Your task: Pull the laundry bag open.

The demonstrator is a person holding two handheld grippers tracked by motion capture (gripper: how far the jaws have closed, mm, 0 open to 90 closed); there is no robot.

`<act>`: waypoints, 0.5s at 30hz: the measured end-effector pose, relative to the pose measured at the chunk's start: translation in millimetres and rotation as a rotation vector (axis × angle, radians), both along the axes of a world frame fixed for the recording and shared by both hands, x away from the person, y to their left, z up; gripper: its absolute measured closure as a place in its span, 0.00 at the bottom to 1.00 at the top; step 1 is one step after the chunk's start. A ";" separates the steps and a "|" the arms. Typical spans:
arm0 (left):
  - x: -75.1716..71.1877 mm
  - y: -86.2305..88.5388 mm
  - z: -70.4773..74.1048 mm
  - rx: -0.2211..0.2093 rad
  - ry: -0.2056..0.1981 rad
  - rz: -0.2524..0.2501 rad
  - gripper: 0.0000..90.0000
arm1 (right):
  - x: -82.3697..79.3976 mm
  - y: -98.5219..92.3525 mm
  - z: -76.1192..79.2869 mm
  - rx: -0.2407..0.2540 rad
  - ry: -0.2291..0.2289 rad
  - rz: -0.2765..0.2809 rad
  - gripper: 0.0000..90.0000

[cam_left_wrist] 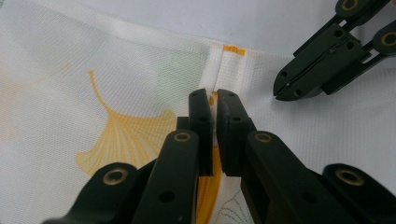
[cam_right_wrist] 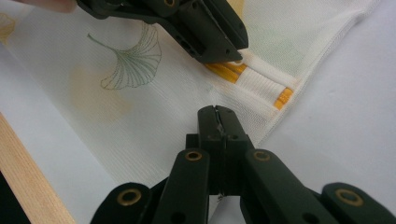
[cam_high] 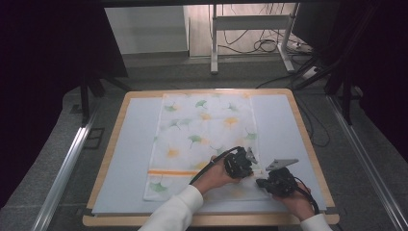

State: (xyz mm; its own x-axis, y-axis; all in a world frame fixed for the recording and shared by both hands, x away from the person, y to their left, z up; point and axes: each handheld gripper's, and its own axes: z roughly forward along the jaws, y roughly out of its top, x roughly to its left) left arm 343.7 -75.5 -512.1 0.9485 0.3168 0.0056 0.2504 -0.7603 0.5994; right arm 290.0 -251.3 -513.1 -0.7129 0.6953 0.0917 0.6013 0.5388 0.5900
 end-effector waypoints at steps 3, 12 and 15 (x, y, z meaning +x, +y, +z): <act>0.6 -0.7 -1.0 -0.012 -0.001 -0.001 0.96 | 5.8 1.1 2.5 -0.011 -0.025 -0.042 1.00; 1.2 0.2 -1.1 -0.006 0.004 -0.006 0.96 | 31.0 3.9 -0.3 0.041 0.005 -0.121 1.00; -0.6 -1.4 0.1 0.013 -0.009 -0.007 0.96 | 31.2 3.2 -0.7 0.046 0.010 -0.129 1.00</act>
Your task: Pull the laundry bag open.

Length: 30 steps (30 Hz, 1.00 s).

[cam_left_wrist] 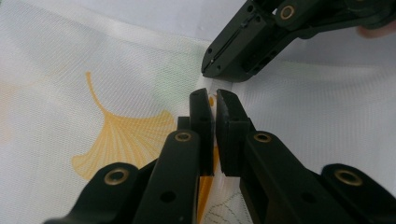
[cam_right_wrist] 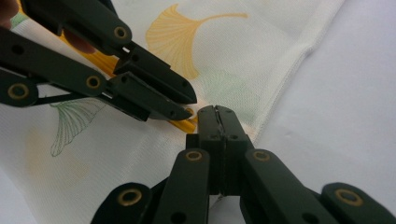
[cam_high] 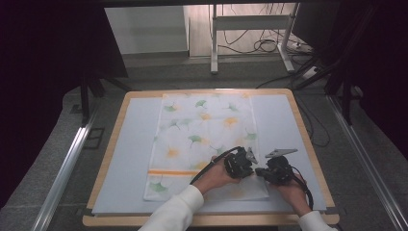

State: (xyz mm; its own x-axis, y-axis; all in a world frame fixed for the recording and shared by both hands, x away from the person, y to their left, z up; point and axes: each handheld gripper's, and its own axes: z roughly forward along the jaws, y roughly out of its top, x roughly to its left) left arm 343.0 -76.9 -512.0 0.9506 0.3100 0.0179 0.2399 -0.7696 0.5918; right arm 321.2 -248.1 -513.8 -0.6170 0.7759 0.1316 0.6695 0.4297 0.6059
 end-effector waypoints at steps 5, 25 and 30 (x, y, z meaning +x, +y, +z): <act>-0.2 0.4 1.3 0.011 0.002 0.001 0.96 | 0.1 -0.9 -0.7 0.010 0.003 -0.005 1.00; -1.9 17.2 2.1 0.016 0.014 0.015 0.97 | -0.1 -2.0 -0.3 0.000 -0.003 0.012 1.00; -1.9 23.5 1.7 0.011 0.020 0.022 0.97 | 0.0 -2.6 -0.3 -0.001 -0.003 0.016 1.00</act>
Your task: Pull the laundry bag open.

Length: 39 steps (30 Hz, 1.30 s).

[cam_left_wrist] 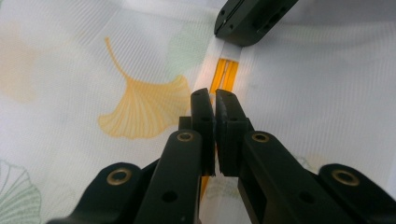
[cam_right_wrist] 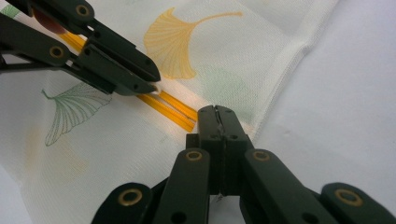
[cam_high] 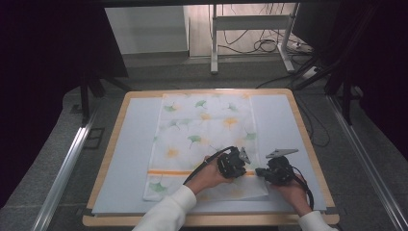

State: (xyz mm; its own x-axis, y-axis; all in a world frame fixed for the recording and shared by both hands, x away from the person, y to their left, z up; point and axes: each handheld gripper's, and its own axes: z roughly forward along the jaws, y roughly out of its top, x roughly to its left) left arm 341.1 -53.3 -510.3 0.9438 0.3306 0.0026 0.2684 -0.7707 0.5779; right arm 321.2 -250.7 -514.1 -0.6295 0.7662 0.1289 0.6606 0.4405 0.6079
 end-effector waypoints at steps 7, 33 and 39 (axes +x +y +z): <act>-1.5 6.6 0.4 0.005 0.000 0.005 0.97 | 0.1 -0.4 0.0 0.001 0.000 0.003 1.00; -2.2 29.1 0.1 -0.014 0.024 0.035 0.98 | 0.0 -0.8 -0.3 0.008 0.001 0.001 1.00; -1.5 31.4 0.8 -0.006 0.030 0.039 0.98 | 0.0 -1.0 -0.3 0.007 0.000 0.003 1.00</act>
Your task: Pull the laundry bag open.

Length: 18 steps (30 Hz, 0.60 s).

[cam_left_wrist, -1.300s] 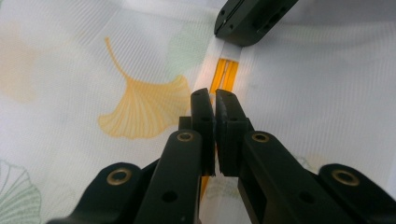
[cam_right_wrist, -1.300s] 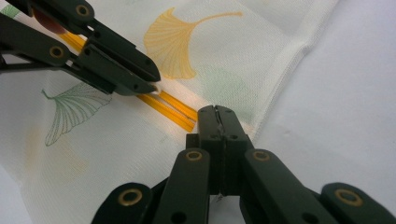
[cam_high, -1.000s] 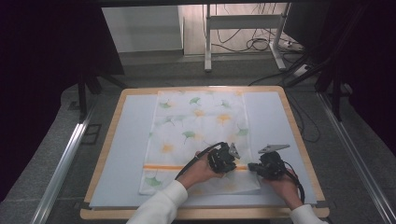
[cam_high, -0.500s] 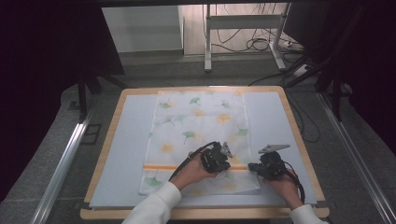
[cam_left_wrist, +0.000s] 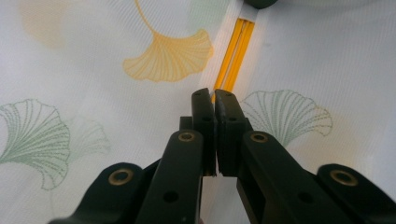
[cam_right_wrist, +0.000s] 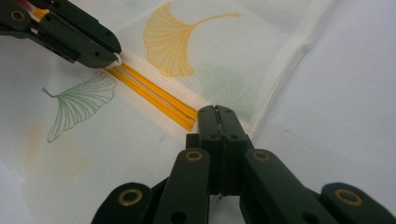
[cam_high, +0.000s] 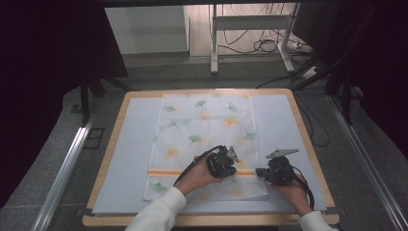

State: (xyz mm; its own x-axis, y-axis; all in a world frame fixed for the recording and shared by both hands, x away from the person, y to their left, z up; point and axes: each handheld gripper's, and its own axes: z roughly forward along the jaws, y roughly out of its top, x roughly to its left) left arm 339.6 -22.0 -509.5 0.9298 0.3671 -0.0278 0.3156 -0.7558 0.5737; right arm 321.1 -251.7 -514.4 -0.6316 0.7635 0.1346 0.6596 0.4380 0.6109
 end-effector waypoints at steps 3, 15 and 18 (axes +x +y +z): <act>0.1 0.9 -0.1 -0.001 -0.001 -0.003 0.98 | 0.1 0.0 0.0 0.000 0.000 0.000 1.00; -0.5 11.1 -1.0 -0.006 0.004 0.012 0.98 | 0.1 -0.2 0.0 0.000 -0.001 0.002 1.00; -0.9 15.2 -1.1 -0.004 0.005 0.016 0.98 | 0.1 -0.3 0.0 0.000 -0.001 0.003 1.00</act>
